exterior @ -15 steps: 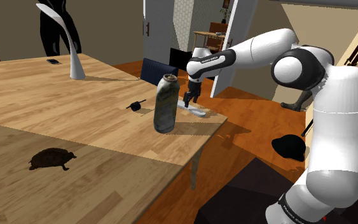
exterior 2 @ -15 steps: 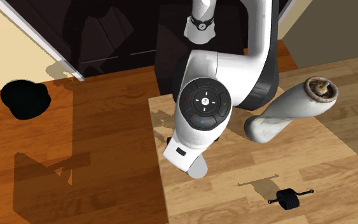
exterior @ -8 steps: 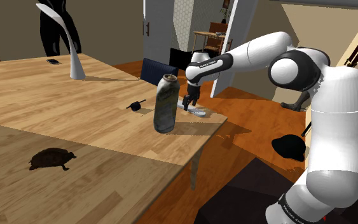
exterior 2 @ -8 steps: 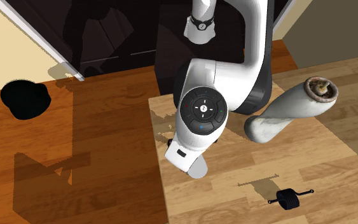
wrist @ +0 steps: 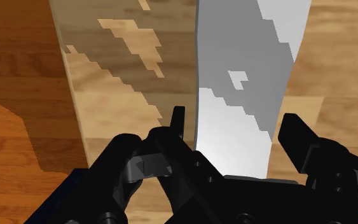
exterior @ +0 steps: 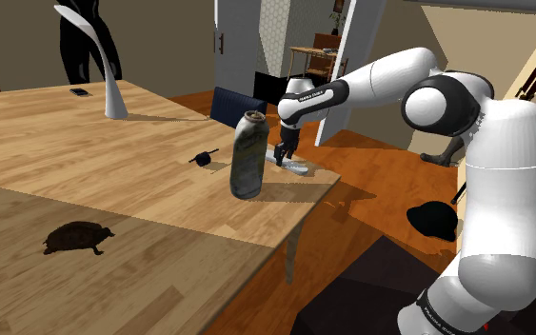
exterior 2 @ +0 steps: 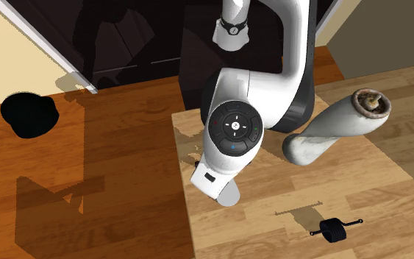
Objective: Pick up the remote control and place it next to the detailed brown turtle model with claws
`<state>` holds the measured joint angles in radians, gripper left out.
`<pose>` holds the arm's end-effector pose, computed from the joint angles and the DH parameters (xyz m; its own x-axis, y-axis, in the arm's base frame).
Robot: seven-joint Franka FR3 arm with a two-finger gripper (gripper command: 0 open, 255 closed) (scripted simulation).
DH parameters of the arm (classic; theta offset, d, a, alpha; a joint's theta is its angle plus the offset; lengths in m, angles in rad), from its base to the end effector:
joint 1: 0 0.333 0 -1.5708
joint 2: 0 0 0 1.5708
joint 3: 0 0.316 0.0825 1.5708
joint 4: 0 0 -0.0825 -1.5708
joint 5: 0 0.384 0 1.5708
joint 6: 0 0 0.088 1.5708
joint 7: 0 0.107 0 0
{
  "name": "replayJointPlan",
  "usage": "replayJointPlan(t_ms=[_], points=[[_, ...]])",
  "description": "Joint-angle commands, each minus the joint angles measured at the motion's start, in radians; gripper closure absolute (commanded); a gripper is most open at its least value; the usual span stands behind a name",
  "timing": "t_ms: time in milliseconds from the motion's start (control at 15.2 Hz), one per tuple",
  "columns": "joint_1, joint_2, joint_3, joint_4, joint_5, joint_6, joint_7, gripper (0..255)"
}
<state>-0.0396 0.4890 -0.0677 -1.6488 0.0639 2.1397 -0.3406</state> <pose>0.6747 -0.0646 0.3304 0.9786 0.2053 0.0102 0.2055 -0.9785 -0.0199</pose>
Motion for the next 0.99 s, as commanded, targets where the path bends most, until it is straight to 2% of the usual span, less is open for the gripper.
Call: replayJointPlan(t_ms=[0, 330, 924], points=[[0.000, 0.000, 0.000, 0.000, 0.000, 0.000, 0.000, 255], [0.000, 0.000, 0.000, 0.000, 0.000, 0.000, 0.000, 255], [0.001, -0.048, -0.003, 0.052, -0.006, -0.099, 0.005, 255]])
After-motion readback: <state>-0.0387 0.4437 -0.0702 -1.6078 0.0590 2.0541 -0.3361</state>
